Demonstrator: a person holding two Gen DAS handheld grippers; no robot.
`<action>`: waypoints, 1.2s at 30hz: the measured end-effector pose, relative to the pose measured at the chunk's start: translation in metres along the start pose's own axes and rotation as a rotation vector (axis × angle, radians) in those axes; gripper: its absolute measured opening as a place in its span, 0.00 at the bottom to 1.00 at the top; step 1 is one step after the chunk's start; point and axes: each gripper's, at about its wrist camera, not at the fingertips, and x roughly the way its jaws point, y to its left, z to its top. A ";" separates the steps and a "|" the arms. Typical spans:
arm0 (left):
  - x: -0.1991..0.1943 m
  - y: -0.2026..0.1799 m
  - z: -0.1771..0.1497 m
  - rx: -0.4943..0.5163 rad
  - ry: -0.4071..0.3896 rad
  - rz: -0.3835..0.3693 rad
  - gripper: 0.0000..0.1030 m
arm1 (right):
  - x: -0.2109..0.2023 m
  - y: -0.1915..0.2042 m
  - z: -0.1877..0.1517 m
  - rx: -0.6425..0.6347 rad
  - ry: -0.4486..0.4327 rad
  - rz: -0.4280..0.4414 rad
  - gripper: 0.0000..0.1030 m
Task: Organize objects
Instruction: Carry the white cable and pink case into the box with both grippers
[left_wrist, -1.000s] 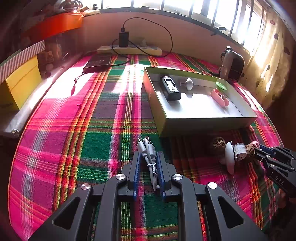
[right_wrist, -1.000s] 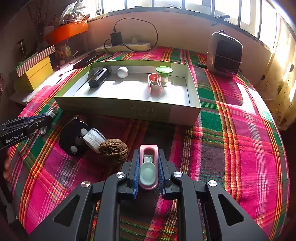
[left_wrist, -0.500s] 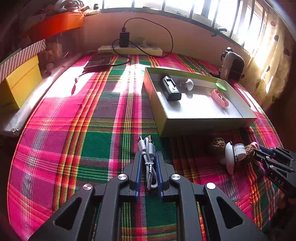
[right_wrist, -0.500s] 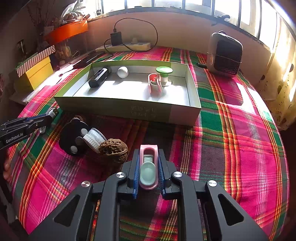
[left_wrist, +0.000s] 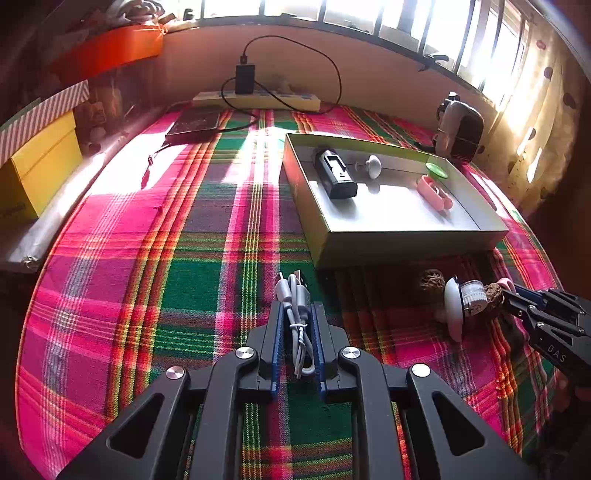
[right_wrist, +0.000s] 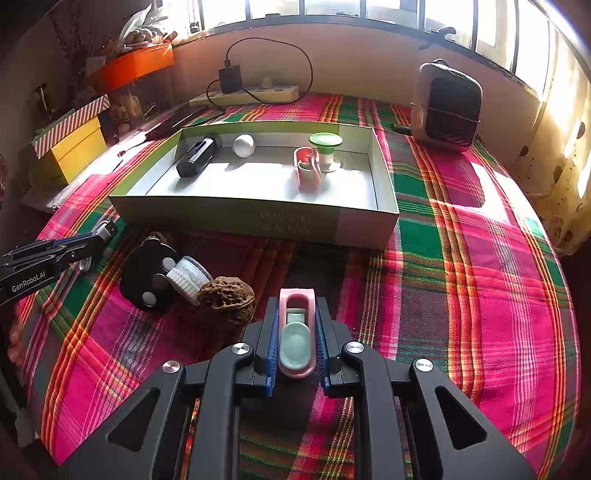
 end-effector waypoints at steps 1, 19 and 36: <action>-0.002 0.001 0.000 0.000 -0.006 -0.003 0.12 | -0.001 0.000 0.000 0.003 -0.002 0.007 0.18; -0.043 -0.011 0.013 0.028 -0.093 -0.059 0.12 | -0.021 -0.010 0.015 0.040 -0.049 0.037 0.18; -0.018 -0.050 0.063 0.124 -0.101 -0.134 0.12 | -0.014 -0.006 0.079 0.028 -0.098 0.089 0.18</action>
